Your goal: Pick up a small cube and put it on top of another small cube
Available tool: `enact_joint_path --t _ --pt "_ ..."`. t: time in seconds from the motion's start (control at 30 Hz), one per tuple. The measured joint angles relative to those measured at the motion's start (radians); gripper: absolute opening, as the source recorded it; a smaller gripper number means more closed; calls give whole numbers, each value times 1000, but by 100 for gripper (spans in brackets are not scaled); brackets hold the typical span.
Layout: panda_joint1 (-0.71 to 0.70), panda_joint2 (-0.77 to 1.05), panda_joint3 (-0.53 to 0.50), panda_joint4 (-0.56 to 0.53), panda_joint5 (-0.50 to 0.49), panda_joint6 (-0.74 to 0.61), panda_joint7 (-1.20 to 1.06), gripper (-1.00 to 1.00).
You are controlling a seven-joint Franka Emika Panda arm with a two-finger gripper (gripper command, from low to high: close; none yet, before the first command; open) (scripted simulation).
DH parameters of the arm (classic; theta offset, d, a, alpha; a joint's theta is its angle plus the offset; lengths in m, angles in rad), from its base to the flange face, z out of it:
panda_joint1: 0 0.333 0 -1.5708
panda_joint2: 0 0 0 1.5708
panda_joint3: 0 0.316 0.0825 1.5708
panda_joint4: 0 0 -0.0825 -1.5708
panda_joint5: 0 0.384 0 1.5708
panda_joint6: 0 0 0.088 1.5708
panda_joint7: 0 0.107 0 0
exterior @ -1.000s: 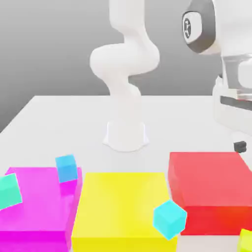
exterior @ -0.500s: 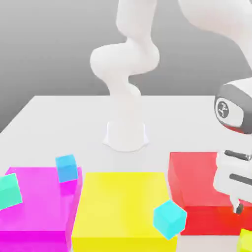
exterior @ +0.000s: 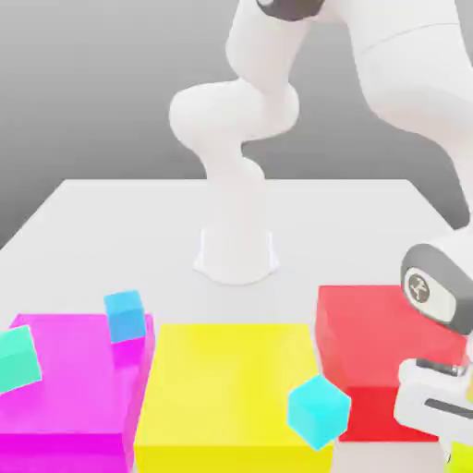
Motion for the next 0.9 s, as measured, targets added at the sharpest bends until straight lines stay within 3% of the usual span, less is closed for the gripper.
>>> enact_joint_path --t 0.2,0.5,0.6,0.7,0.77,0.8,0.9 --pt "-98 -139 -109 22 -25 -64 -14 -100" --pt "-299 -353 -292 -129 -53 -137 -156 -100" --pt "-430 -437 -368 -196 -64 -165 -216 -100" --pt "-619 -457 -454 -248 -13 -186 -384 -100" --pt "-662 -409 -450 -273 39 -139 -471 -100" --pt "-666 -391 -447 -280 55 -120 -491 100" --pt "-666 -391 -447 -280 55 -120 -491 100"
